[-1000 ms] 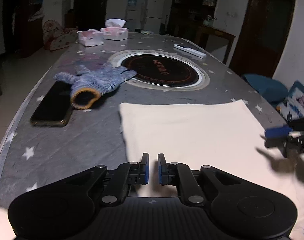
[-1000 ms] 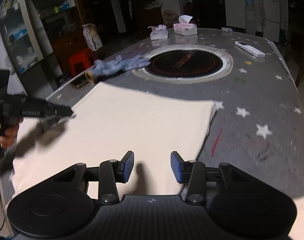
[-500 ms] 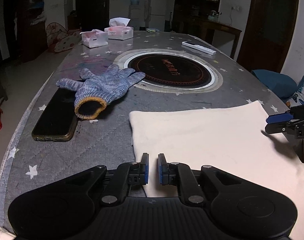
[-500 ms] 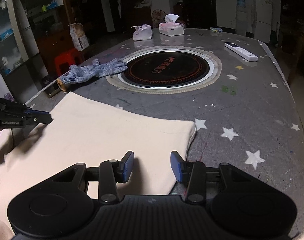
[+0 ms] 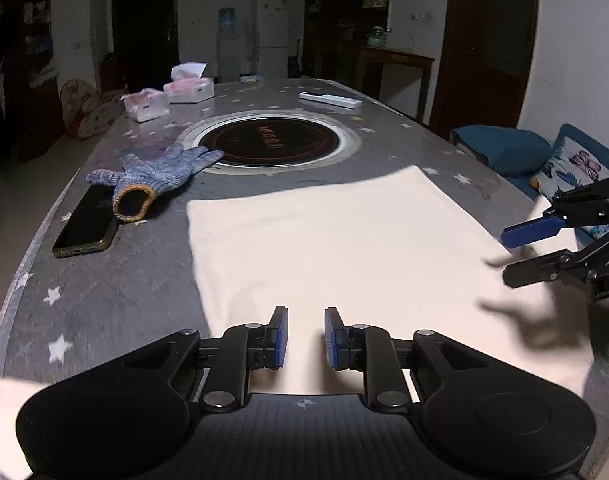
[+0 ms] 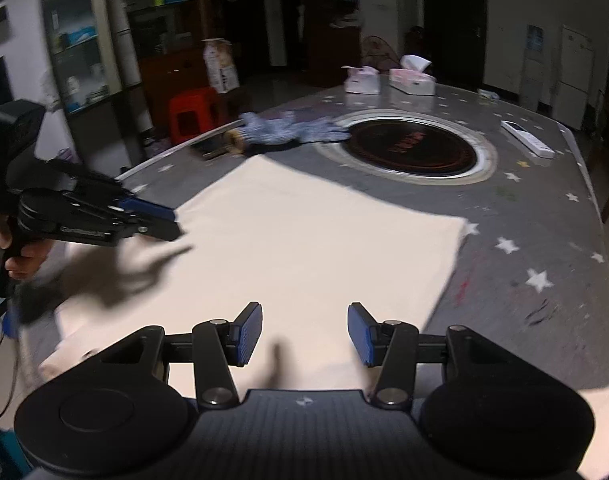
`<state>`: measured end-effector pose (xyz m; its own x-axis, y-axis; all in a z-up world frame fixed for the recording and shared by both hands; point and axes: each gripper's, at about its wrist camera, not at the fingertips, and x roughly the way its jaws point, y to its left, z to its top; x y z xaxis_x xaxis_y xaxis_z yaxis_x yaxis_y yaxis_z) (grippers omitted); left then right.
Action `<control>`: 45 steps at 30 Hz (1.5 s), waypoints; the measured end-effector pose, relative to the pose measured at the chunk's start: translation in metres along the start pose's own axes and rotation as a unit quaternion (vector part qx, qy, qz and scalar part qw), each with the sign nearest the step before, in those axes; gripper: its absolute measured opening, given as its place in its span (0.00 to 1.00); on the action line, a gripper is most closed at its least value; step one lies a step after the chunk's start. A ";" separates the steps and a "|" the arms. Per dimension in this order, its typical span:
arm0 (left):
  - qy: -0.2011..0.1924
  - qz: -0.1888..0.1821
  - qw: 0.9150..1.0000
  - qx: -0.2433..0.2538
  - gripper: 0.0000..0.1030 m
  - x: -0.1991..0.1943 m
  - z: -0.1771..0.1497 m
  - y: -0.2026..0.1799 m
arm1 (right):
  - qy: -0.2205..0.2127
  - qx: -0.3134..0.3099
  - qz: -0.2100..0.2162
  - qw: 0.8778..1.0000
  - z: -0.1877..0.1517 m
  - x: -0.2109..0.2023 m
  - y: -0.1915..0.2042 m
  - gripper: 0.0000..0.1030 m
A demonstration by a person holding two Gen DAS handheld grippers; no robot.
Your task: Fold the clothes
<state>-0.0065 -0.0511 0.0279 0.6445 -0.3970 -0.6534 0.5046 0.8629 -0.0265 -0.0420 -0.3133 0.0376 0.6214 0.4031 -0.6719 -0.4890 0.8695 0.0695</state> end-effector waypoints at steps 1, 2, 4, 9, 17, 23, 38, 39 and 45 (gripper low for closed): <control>-0.002 -0.001 1.000 0.004 0.23 -0.004 -0.004 -0.005 | -0.003 -0.005 0.001 1.000 -0.005 -0.004 0.007 0.47; -0.003 -0.004 1.000 0.009 0.23 -0.008 -0.008 -0.011 | -0.007 -0.008 0.007 1.000 -0.009 -0.008 0.014 0.47; -0.005 -0.010 1.000 0.017 0.23 -0.014 -0.015 -0.020 | -0.014 -0.007 0.023 1.000 -0.016 -0.015 0.024 0.46; -0.002 -0.021 0.999 0.039 0.23 -0.019 -0.030 -0.040 | -0.012 0.014 0.005 1.000 -0.029 -0.014 0.024 0.47; 0.003 -0.012 1.000 0.027 0.27 -0.020 -0.044 -0.038 | -0.014 0.085 -0.022 0.996 -0.041 -0.021 0.001 0.47; 0.002 -0.009 1.000 0.024 0.28 -0.022 -0.046 -0.040 | -0.031 0.081 -0.003 0.996 -0.033 -0.018 0.008 0.50; -0.017 -0.025 0.996 0.082 0.32 -0.038 -0.055 -0.059 | -0.007 0.004 0.006 1.000 -0.042 -0.023 0.050 0.52; -0.021 -0.029 0.995 0.092 0.32 -0.041 -0.057 -0.063 | -0.004 -0.008 0.010 1.000 -0.043 -0.022 0.056 0.53; -0.019 -0.038 0.990 0.138 0.35 -0.043 -0.067 -0.074 | 0.011 -0.068 0.005 0.998 -0.053 -0.018 0.080 0.53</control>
<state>-0.1100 -0.0768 0.0075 0.6171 -0.4744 -0.6278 0.6870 0.7138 0.1360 -0.1253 -0.2659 0.0162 0.6040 0.4038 -0.6871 -0.5739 0.8186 -0.0235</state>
